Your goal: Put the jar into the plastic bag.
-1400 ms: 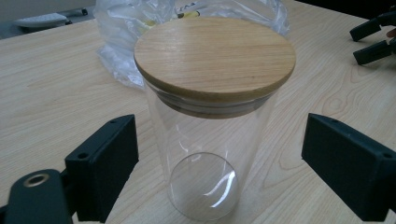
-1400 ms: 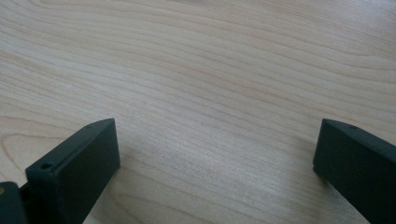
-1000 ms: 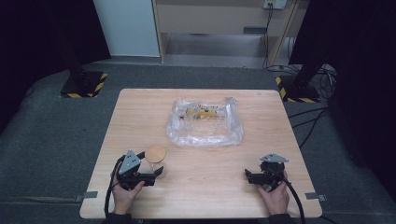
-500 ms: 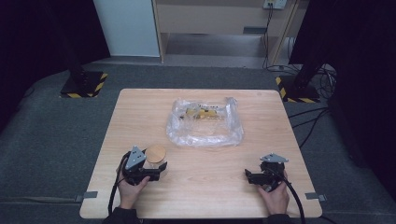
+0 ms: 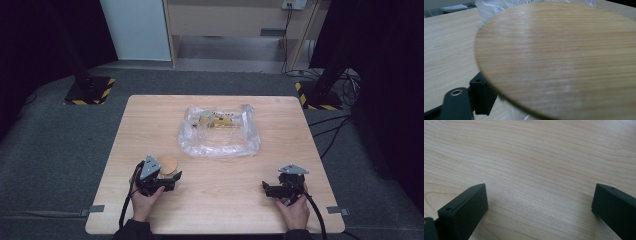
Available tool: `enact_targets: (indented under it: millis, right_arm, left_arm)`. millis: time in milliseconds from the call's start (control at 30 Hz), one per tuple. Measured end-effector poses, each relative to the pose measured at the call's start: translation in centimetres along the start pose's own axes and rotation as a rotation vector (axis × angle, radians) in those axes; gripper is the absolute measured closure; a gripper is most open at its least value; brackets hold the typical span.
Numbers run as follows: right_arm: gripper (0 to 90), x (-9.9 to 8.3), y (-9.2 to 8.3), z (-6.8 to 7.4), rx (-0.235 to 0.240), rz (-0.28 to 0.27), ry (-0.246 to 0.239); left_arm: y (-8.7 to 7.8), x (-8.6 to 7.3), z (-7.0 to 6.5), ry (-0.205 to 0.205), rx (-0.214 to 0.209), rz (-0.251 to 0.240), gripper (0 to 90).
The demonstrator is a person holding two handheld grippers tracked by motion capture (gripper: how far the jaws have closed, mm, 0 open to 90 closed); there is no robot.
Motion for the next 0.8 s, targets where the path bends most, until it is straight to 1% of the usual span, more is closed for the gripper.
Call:
enact_targets:
  millis: [67,100,200,400,433,467,567,667,733,800]
  right_arm:
    - [0.6,-0.01,-0.01,0.02,-0.001,0.000,0.002]
    - [0.6,-0.01,-0.01,0.02,-0.001,0.000,0.002]
    - [0.6,-0.01,-0.01,0.02,-0.001,0.000,0.002]
    - [0.7,-0.01,-0.01,0.02,-0.001,0.000,0.002]
    - [0.7,-0.01,-0.02,0.02,-0.001,0.000,0.003]
    - [0.6,-0.01,-0.02,0.02,-0.002,0.000,0.003]
    - [0.7,-0.01,-0.02,0.02,-0.001,0.000,0.003]
    - [0.7,-0.01,-0.02,0.02,-0.001,0.000,0.002]
    - [0.6,-0.01,-0.02,0.02,-0.001,0.000,0.002]
    - [0.7,-0.01,-0.02,0.02,-0.001,0.000,0.002]
  left_arm:
    - [0.25,0.00,-0.13,0.001,-0.012,-0.004,23.8]
    - [0.31,0.01,-0.18,0.004,-0.007,-0.005,25.5]
    - [0.36,0.03,-0.20,0.003,-0.006,-0.005,25.7]
    - [0.42,0.08,-0.34,0.000,0.010,-0.002,25.8]
    - [0.44,0.10,-0.42,0.001,0.021,-0.001,25.9]
    - [0.44,0.10,-0.42,0.001,0.021,-0.001,25.8]
    - [0.38,0.24,-0.60,0.014,0.039,0.007,25.9]
    - [0.35,0.27,-0.61,0.015,0.039,0.009,25.9]
    - [0.27,0.33,-0.56,0.002,0.032,0.005,25.9]
    - [0.22,0.38,-0.54,-0.002,0.029,0.003,25.9]
Point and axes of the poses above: each handheld gripper's, and its own axes: y roughly forward along the jaws, x roughly out of its top, z roughly to its left, the point moved 1 cm from there along y, roughly forward along the jaws, and after that the axes turned 6 degrees about -z, right-handed, at the moved point
